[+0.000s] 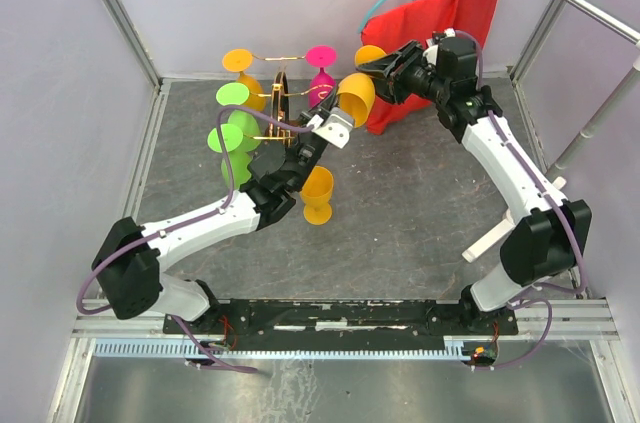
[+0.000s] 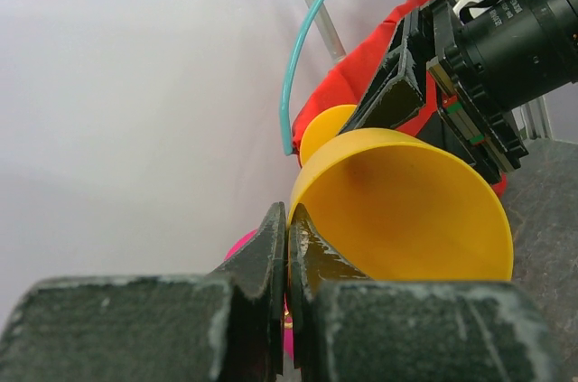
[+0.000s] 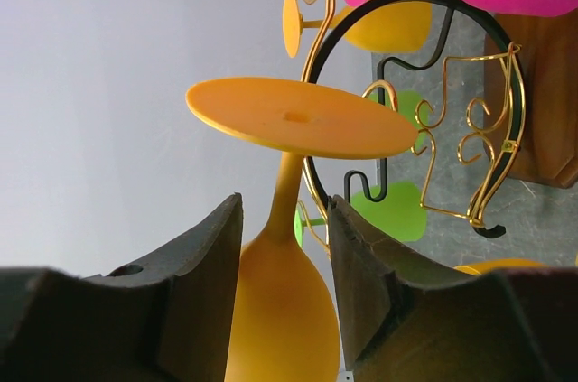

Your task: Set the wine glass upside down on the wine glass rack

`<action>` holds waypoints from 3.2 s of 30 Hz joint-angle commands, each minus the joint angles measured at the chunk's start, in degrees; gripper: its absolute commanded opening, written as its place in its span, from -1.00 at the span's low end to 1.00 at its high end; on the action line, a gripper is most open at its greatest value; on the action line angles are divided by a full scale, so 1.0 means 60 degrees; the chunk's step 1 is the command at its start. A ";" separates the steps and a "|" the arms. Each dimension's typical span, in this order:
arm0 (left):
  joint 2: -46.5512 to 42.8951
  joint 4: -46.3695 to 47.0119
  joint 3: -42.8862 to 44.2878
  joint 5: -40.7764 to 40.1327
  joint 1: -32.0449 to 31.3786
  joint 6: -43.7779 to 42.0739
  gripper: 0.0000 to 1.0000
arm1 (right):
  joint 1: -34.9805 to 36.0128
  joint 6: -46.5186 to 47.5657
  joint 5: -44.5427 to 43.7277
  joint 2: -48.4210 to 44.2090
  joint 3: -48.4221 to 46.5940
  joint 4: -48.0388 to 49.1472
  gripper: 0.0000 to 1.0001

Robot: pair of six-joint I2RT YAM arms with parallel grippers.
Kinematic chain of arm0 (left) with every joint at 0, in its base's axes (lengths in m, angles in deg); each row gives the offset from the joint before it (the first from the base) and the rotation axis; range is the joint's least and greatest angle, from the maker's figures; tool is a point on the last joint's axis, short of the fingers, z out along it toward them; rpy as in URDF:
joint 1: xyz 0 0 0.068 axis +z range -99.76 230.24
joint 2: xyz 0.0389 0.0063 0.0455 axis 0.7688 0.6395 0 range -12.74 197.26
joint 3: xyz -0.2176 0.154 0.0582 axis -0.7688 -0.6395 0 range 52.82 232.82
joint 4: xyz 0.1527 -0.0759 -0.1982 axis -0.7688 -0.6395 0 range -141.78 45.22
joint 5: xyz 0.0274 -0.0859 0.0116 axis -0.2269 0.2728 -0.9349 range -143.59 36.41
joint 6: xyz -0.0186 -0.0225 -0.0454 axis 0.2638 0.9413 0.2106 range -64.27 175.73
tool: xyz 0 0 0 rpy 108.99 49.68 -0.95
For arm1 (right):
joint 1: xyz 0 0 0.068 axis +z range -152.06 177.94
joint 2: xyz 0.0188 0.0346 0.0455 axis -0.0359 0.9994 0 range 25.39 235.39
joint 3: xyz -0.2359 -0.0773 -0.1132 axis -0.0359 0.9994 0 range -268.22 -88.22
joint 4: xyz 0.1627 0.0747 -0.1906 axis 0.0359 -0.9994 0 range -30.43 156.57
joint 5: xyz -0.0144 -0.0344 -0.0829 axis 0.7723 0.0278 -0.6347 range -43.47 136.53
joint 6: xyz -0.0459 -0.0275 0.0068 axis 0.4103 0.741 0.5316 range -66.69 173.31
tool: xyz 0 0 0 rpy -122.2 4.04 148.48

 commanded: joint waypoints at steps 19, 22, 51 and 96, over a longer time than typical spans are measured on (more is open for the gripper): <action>0.0034 0.1056 -0.0058 -0.0178 0.0027 0.0639 -0.95 | 0.0349 -0.0096 -0.0058 0.0485 -0.0934 0.0849 -0.56; 0.0054 0.0949 -0.0018 -0.0177 0.0028 0.0642 -0.94 | 0.0345 0.0030 -0.0027 0.0506 -0.1008 0.0833 -0.82; -0.1001 -0.2968 0.0664 -0.0586 0.0348 0.2356 0.64 | 0.0131 0.7636 -0.2742 0.1088 -0.4853 -0.2455 -0.99; -0.1671 -0.6932 0.3746 0.0690 0.3905 0.4887 0.67 | 0.1587 1.1318 -0.0278 0.1345 0.5080 1.2294 -0.98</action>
